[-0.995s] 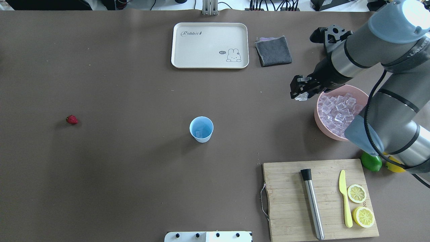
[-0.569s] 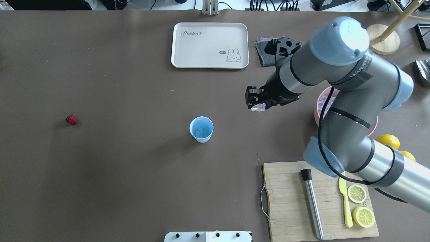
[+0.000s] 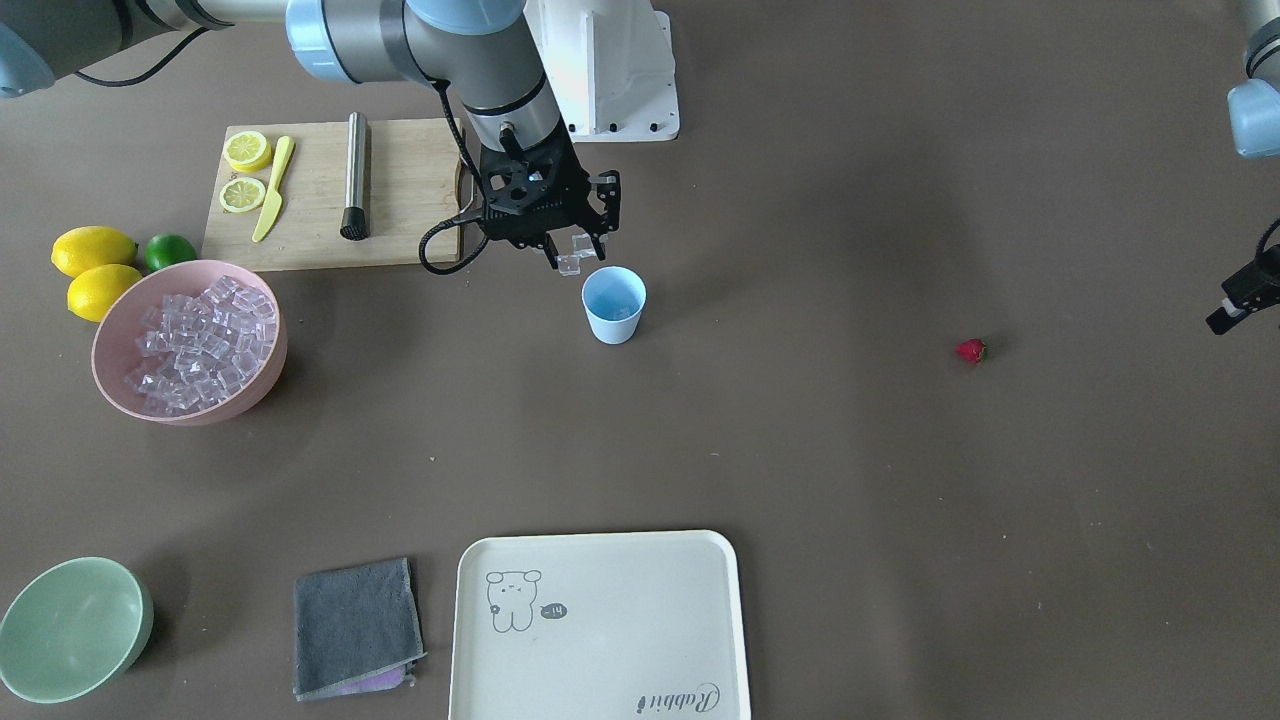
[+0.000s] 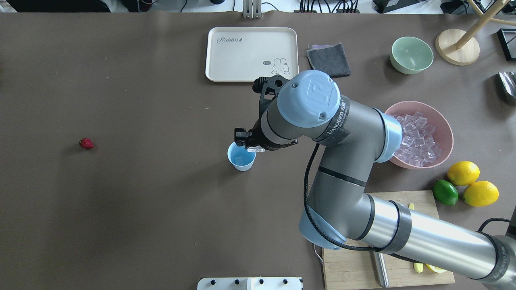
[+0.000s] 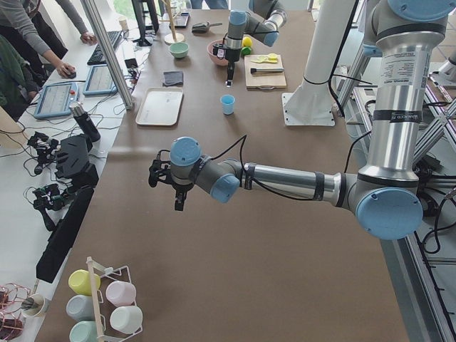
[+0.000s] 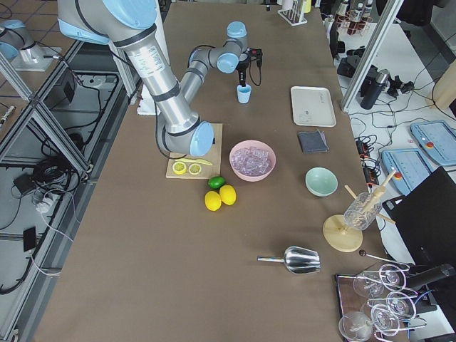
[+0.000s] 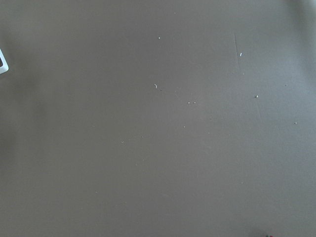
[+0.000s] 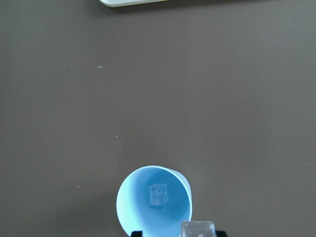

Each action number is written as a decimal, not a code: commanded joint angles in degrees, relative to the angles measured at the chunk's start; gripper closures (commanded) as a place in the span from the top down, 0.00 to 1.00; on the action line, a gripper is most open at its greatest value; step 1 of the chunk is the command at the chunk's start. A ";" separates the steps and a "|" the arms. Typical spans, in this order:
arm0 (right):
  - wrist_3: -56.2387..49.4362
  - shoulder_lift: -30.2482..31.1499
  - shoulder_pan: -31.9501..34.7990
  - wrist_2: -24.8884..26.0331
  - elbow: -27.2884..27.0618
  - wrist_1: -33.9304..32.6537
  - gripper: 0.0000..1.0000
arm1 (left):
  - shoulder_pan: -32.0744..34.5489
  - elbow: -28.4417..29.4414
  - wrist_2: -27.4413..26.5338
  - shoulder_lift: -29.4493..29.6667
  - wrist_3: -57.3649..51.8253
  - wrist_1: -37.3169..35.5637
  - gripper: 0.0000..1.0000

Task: Put ice and strawberries in cup
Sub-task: 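Carry the second ice cube with the right gripper and drop it into the blue cup, then lift the right gripper away from the cup while the left gripper reaches toward the strawberry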

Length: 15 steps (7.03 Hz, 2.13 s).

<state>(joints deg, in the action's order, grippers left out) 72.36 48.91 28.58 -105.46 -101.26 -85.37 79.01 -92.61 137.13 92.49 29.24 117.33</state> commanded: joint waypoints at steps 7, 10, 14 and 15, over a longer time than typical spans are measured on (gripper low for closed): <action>1.02 -2.59 -1.95 2.19 7.57 6.80 0.99 | 0.00 0.06 -0.02 -0.21 -0.14 -0.09 0.97; 3.05 -2.68 -1.34 1.75 5.30 5.67 1.00 | 0.00 -0.55 0.07 -0.21 0.55 0.00 0.97; -1.05 4.24 10.41 -10.70 -3.58 -0.94 1.00 | -6.30 -1.34 -2.55 -2.13 15.88 12.08 0.97; -5.78 7.49 14.27 -14.39 -4.90 -0.76 1.00 | -10.24 -1.87 -6.05 -2.14 20.03 14.04 0.97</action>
<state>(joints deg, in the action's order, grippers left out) 71.30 52.61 38.27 -115.46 -104.42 -86.17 73.01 -94.02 134.42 90.64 43.64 127.86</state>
